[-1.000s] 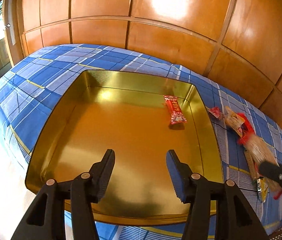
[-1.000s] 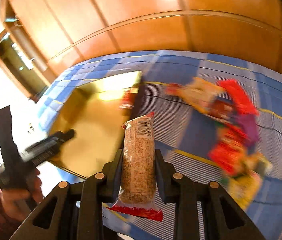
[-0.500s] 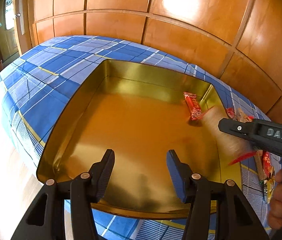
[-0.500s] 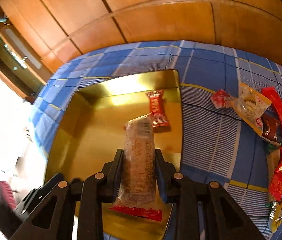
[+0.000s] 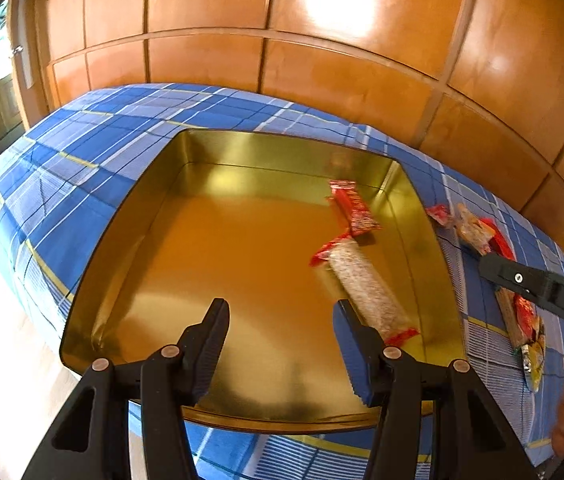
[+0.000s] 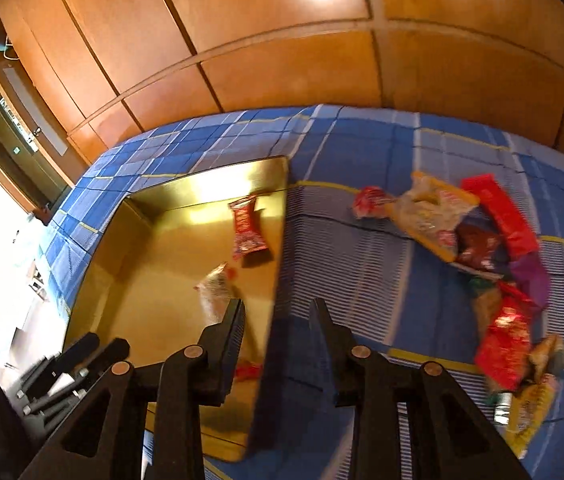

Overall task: Organize snacks
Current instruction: 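Drop red candy in tray with left tool while right tool drops granola bar, then grasp red square candy packet from the pile with the left tool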

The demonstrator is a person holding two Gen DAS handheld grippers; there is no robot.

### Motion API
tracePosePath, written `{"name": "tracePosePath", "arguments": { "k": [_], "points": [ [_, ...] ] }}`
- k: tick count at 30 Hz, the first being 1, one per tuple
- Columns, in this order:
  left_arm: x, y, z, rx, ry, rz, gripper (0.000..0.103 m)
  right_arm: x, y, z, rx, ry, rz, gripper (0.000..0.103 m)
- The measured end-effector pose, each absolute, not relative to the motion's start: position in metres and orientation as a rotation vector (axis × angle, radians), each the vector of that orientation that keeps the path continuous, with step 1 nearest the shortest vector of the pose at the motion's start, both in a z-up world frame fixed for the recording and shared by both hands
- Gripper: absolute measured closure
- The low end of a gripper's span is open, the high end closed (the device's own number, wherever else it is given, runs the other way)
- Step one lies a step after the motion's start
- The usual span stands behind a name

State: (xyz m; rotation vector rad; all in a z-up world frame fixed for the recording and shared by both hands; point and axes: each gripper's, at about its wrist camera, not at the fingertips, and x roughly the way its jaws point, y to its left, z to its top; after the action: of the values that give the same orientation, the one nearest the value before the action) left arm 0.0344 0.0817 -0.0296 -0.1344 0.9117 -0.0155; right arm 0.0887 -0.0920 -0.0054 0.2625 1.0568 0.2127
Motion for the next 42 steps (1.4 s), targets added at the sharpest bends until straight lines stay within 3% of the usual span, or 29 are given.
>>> {"name": "tracePosePath", "arguments": {
  "k": [28, 35, 42],
  "points": [
    [0.021, -0.001, -0.011, 0.047, 0.89, -0.221, 0.048, 0.043, -0.277, 0.009, 0.051, 1.024, -0.094, 0.068],
    [0.019, -0.053, -0.009, 0.087, 0.923, -0.425, 0.048, 0.043, -0.339, -0.016, 0.015, 1.106, -0.157, 0.067],
    [0.031, -0.118, -0.015, 0.125, 0.996, -0.546, 0.048, 0.04, -0.374, -0.04, 0.179, 1.161, -0.188, 0.067]
  ]
}}
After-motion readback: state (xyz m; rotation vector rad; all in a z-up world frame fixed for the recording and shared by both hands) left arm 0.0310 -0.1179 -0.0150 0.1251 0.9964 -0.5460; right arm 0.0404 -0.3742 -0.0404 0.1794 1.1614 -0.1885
